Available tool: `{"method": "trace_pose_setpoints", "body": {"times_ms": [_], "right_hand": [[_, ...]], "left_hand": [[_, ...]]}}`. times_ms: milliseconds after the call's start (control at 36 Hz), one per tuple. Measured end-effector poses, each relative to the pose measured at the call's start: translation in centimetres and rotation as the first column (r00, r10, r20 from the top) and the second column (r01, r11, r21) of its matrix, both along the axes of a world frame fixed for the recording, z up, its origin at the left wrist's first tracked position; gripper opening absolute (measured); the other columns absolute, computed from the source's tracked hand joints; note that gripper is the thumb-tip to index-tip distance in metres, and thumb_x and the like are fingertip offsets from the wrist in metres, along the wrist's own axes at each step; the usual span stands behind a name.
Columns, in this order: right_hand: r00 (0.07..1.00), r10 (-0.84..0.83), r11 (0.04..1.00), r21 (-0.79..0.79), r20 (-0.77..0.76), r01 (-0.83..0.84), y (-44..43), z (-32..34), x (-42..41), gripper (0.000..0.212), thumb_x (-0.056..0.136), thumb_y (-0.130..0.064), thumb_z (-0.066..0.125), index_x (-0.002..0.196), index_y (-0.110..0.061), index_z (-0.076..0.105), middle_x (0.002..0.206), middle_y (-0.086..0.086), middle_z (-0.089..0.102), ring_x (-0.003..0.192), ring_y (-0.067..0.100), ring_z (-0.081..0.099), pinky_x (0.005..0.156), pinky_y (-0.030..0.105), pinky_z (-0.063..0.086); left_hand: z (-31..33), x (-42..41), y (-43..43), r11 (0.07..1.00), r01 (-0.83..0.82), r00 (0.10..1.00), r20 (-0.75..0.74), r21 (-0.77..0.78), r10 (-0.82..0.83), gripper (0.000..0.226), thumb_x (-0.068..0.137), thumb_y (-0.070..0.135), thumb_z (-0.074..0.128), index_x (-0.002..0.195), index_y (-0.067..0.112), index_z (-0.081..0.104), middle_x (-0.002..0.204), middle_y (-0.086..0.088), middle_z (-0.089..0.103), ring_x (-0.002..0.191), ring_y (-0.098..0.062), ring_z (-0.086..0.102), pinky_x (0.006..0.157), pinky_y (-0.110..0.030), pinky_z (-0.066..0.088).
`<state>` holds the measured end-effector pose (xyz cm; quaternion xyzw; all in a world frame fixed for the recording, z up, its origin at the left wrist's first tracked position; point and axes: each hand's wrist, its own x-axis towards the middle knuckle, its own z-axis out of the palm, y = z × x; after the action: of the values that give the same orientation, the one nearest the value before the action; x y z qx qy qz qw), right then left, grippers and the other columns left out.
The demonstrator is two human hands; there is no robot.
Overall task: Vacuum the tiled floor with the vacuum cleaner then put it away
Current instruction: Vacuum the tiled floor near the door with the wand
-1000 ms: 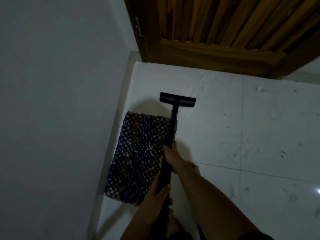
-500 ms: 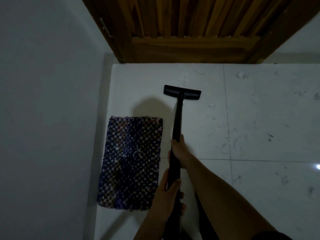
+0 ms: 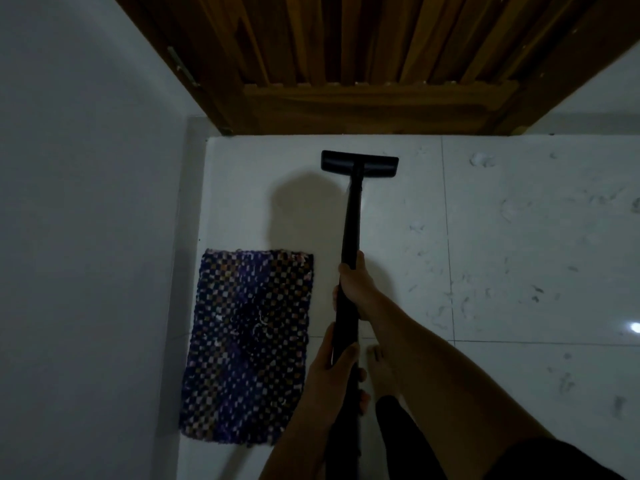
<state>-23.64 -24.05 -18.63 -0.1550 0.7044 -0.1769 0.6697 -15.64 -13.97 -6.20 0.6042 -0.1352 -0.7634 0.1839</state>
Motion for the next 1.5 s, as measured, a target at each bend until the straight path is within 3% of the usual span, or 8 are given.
{"method": "trace_pose_setpoints", "body": {"times_ms": [111, 222, 389, 556, 750, 833, 972, 1500], "right_hand": [[1.0, 0.015, 1.0, 0.001, -0.02, -0.015, -1.7, -0.5, -0.4, 0.057, 0.099, -0.025, 0.034, 0.148, -0.042, 0.01, 0.073, 0.012, 0.053, 0.049, 0.023, 0.051, 0.05, 0.035, 0.05], [0.998, 0.054, 0.998, 0.026, -0.039, -0.053, -3.3, -0.9, -0.6, 0.061, 0.097, -0.029, 0.035, 0.148, -0.046, 0.006, 0.093, 0.017, 0.054, 0.056, 0.026, 0.054, 0.074, 0.049, 0.054], [0.996, 0.074, 0.997, 0.02, -0.049, -0.074, -5.1, -1.0, -0.5, 0.059, 0.095, -0.03, 0.035, 0.147, -0.044, 0.01, 0.095, 0.017, 0.052, 0.071, 0.031, 0.056, 0.082, 0.055, 0.053], [0.999, 0.05, 0.998, 0.024, -0.01, -0.05, -5.3, -0.3, -1.1, 0.063, 0.099, -0.025, 0.034, 0.15, -0.043, 0.0, 0.097, 0.018, 0.053, 0.052, 0.026, 0.053, 0.065, 0.041, 0.053], [0.996, 0.083, 0.996, 0.026, -0.03, -0.082, -1.6, 1.2, -1.6, 0.066, 0.099, -0.023, 0.033, 0.15, -0.04, -0.003, 0.094, 0.019, 0.054, 0.053, 0.027, 0.052, 0.063, 0.042, 0.054], [0.998, 0.051, 0.998, 0.036, -0.031, -0.05, 1.1, 2.1, -2.4, 0.065, 0.099, -0.02, 0.033, 0.151, -0.04, 0.0, 0.091, 0.018, 0.055, 0.05, 0.024, 0.052, 0.049, 0.032, 0.05], [0.998, -0.032, 0.999, 0.028, -0.061, 0.034, 5.0, 3.0, -4.5, 0.059, 0.1, -0.018, 0.033, 0.151, -0.035, 0.009, 0.072, 0.011, 0.052, 0.046, 0.021, 0.05, 0.033, 0.019, 0.041], [0.987, -0.154, 0.987, 0.029, -0.05, 0.156, -1.1, 2.0, -12.1, 0.064, 0.1, -0.019, 0.036, 0.151, -0.04, 0.004, 0.083, 0.014, 0.052, 0.05, 0.021, 0.05, 0.045, 0.03, 0.045]], "left_hand": [[-0.4, -0.8, -1.6, 1.0, 0.003, 1.0, -0.004, -0.01, -0.003, 0.03, 0.097, 0.018, 0.046, 0.101, 0.048, 0.05, 0.066, -0.01, 0.052, 0.039, -0.016, 0.048, 0.037, -0.024, 0.043], [-0.8, -1.2, -2.9, 1.0, 0.005, 1.0, -0.002, -0.01, -0.005, 0.03, 0.097, 0.018, 0.046, 0.095, 0.047, 0.052, 0.066, -0.01, 0.053, 0.039, -0.019, 0.047, 0.037, -0.024, 0.043], [-1.7, -1.2, -4.2, 1.0, -0.008, 0.999, -0.031, -0.026, 0.007, 0.028, 0.099, 0.015, 0.042, 0.122, 0.029, 0.047, 0.066, -0.012, 0.05, 0.033, -0.015, 0.048, 0.034, -0.021, 0.042], [-1.4, -1.5, -4.2, 1.0, -0.025, 0.999, -0.037, -0.019, 0.024, 0.027, 0.098, 0.017, 0.042, 0.117, 0.036, 0.049, 0.062, -0.009, 0.05, 0.034, -0.015, 0.046, 0.035, -0.021, 0.041], [0.7, -2.0, -1.4, 1.0, 0.028, 0.999, -0.046, -0.002, -0.028, 0.024, 0.099, 0.017, 0.041, 0.105, 0.038, 0.051, 0.065, -0.011, 0.049, 0.033, -0.015, 0.045, 0.034, -0.021, 0.041], [1.4, -2.3, 0.9, 0.998, 0.055, 0.997, -0.05, 0.026, -0.054, 0.03, 0.099, 0.017, 0.042, 0.097, 0.045, 0.049, 0.065, -0.011, 0.051, 0.034, -0.017, 0.047, 0.035, -0.023, 0.043], [1.6, -3.1, 3.8, 0.99, 0.103, 0.995, -0.023, 0.096, -0.101, 0.036, 0.098, 0.017, 0.043, 0.121, 0.045, 0.042, 0.071, -0.011, 0.058, 0.04, -0.018, 0.053, 0.043, -0.028, 0.048], [0.3, -10.2, -2.2, 0.983, 0.185, 0.983, -0.022, 0.013, -0.185, 0.032, 0.099, 0.019, 0.042, 0.129, 0.029, 0.043, 0.054, -0.005, 0.054, 0.033, -0.015, 0.047, 0.034, -0.02, 0.041]]}}
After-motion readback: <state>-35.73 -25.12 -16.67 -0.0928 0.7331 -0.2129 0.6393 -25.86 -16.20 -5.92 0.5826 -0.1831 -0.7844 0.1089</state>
